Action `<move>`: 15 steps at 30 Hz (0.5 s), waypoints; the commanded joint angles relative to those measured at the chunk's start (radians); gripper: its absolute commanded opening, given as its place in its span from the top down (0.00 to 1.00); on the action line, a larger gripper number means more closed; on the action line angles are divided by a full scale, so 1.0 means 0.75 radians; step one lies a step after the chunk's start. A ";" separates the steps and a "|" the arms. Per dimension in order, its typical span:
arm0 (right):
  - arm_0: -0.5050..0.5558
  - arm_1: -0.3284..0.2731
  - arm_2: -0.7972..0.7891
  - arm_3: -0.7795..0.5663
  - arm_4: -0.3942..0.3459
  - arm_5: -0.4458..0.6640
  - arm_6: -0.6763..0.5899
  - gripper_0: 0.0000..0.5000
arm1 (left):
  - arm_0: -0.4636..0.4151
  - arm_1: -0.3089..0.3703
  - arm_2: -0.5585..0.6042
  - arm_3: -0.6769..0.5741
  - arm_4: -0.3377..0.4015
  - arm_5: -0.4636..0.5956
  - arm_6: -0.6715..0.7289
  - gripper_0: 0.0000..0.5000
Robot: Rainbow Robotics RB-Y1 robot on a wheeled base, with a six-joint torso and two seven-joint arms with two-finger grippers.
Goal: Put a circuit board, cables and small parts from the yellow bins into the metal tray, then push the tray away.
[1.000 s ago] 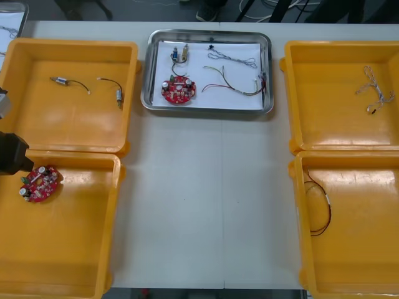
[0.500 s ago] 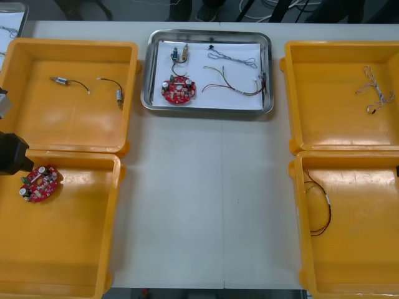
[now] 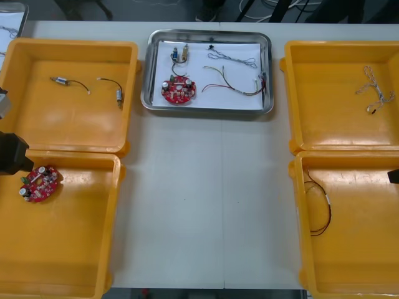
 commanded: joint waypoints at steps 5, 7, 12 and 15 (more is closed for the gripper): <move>0.028 0.013 0.011 -0.039 0.002 0.004 -0.051 0.00 | 0.024 0.007 0.044 -0.036 -0.010 -0.010 -0.077 0.00; 0.028 0.013 0.013 -0.041 0.002 0.004 -0.053 0.00 | 0.024 0.007 0.044 -0.036 -0.010 -0.010 -0.077 0.00; 0.028 0.013 0.013 -0.041 0.002 0.004 -0.053 0.00 | 0.024 0.007 0.044 -0.036 -0.010 -0.010 -0.077 0.00; 0.028 0.013 0.013 -0.041 0.002 0.004 -0.053 0.00 | 0.024 0.007 0.044 -0.036 -0.010 -0.010 -0.077 0.00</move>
